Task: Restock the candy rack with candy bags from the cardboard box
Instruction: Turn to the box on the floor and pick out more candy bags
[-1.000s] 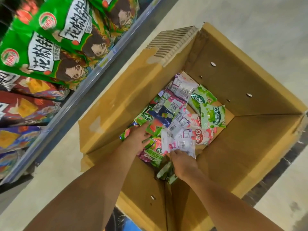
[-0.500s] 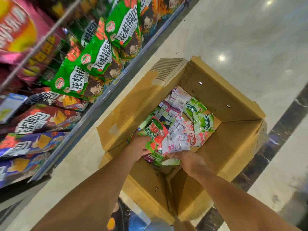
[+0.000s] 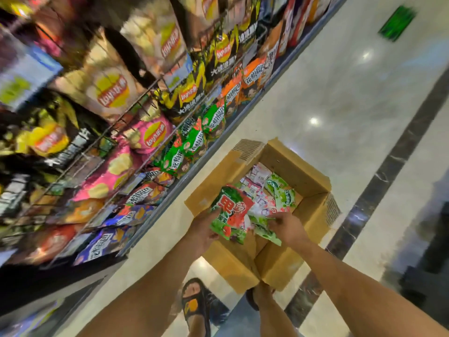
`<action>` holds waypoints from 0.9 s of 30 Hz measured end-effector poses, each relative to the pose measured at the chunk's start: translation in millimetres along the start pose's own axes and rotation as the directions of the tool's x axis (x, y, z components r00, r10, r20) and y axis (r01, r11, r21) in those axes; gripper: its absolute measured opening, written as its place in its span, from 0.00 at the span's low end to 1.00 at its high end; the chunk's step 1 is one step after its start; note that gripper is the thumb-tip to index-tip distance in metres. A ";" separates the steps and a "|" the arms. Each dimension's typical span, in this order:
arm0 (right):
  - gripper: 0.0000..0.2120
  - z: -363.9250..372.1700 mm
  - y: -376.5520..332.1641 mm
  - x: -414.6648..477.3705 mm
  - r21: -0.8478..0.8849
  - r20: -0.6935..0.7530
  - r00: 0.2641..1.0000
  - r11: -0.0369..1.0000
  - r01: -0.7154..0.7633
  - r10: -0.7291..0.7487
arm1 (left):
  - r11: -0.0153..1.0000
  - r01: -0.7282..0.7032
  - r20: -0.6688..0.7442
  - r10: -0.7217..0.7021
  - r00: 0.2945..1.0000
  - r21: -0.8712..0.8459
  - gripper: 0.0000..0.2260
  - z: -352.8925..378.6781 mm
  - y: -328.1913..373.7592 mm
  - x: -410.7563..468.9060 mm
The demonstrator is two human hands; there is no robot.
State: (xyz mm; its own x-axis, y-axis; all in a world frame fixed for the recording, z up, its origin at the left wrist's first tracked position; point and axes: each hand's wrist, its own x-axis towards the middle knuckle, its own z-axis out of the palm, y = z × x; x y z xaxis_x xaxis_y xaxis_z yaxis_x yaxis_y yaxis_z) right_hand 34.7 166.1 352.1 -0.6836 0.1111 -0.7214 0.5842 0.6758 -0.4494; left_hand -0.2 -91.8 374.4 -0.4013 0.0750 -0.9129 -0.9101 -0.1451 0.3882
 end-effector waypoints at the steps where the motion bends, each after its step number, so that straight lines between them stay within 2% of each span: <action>1: 0.09 -7.4 -12.3 -18.6 0.037 -0.022 1.000 0.999 0.005 -0.005 | 1.000 -0.012 0.019 0.012 1.000 0.005 0.11 -5.3 5.9 -24.1; 5: 0.11 -26.3 -59.6 -97.3 0.211 -0.119 0.992 0.977 -0.002 0.027 | 0.994 -0.113 0.102 0.112 0.988 0.002 0.11 -38.8 18.7 -107.5; 8: 0.13 -29.6 -88.3 -151.1 0.430 -0.195 0.976 0.903 -0.002 0.095 | 0.966 -0.252 0.252 0.228 0.940 0.064 0.18 -60.1 34.4 -177.2; 10: 0.12 -28.3 -104.0 -184.0 0.540 -0.244 0.962 0.841 0.027 0.126 | 0.936 -0.320 0.311 0.263 0.913 0.146 0.17 -77.0 38.3 -211.8; 12: 0.09 -27.2 -118.5 -217.4 0.654 -0.264 0.951 0.755 0.052 0.163 | 0.918 -0.379 0.278 0.335 0.900 0.119 0.16 -97.4 36.3 -232.1; 14: 0.12 -25.4 -128.8 -245.1 0.744 -0.269 0.945 0.663 0.081 0.186 | 0.909 -0.401 0.235 0.367 0.900 0.114 0.17 -110.3 38.4 -253.4; 21: 0.05 -29.5 -173.5 -337.6 0.832 -0.346 0.936 0.485 0.271 0.069 | 0.893 -0.439 0.222 0.410 0.885 0.101 0.15 -127.9 42.4 -315.4; 25: 0.10 -32.4 -200.7 -378.6 0.870 -0.377 0.926 0.337 0.359 -0.013 | 0.895 -0.446 0.236 0.430 0.871 0.017 0.14 -131.1 35.5 -345.3; 27: 0.22 -31.0 -214.4 -393.8 0.886 -0.375 0.925 0.271 0.376 -0.059 | 0.895 -0.445 0.239 0.437 0.867 -0.023 0.16 -133.9 29.4 -356.3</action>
State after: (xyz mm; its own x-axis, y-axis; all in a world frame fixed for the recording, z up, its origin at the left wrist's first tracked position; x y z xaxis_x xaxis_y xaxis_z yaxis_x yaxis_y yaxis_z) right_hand 165.1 0.0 748.8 -0.8311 0.3360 -0.4432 0.2886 -0.4206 -0.8601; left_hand 129.9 -254.9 694.1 -0.7705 0.2371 -0.5918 -0.6339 -0.1859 0.7508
